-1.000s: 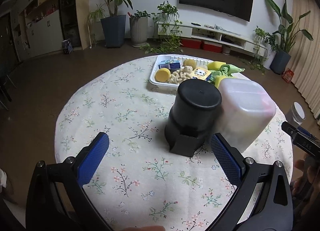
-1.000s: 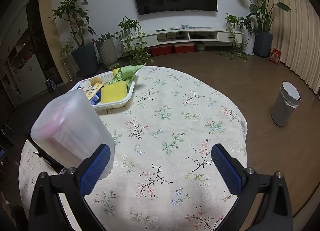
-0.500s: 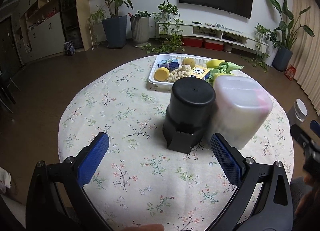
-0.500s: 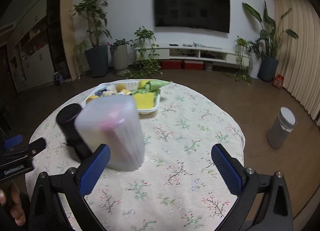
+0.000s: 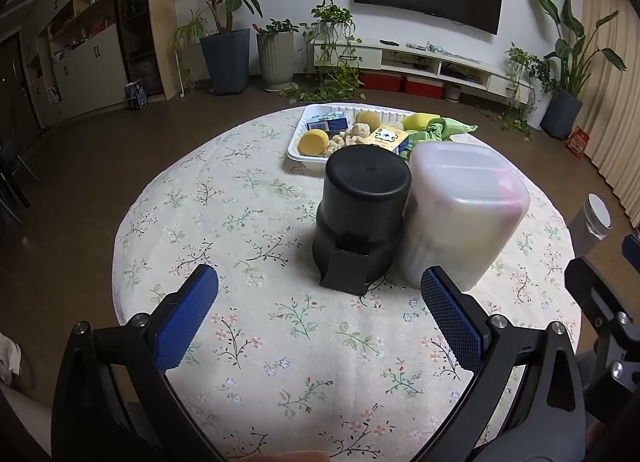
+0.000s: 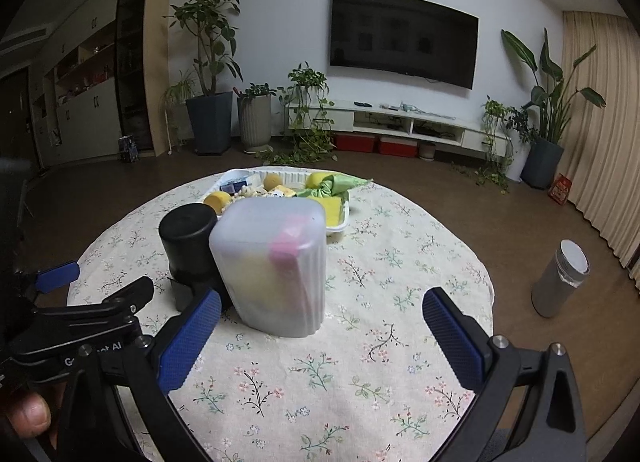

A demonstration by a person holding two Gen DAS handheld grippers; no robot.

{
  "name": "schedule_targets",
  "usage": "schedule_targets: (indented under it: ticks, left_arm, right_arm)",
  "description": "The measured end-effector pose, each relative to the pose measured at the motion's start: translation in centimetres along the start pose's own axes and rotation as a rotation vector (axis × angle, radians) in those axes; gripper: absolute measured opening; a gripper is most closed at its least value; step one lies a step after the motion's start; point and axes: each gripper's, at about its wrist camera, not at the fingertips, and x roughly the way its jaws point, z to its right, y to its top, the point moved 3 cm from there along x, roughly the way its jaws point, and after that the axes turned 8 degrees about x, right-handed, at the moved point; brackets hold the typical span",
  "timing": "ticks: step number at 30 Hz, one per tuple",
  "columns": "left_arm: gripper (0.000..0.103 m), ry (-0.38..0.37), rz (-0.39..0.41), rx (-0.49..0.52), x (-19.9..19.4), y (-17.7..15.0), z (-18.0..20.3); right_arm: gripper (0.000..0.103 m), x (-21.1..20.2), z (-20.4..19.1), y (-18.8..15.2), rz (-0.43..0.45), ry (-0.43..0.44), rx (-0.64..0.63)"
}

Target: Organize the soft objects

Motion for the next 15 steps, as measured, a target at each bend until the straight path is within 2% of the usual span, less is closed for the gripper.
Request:
schedule_targets:
  ticks: [15]
  left_arm:
    - [0.103, -0.006, -0.007, 0.007, -0.09, -0.25, 0.74]
  right_arm:
    - [0.103, 0.65, 0.32, -0.78, -0.026, -0.028, 0.012]
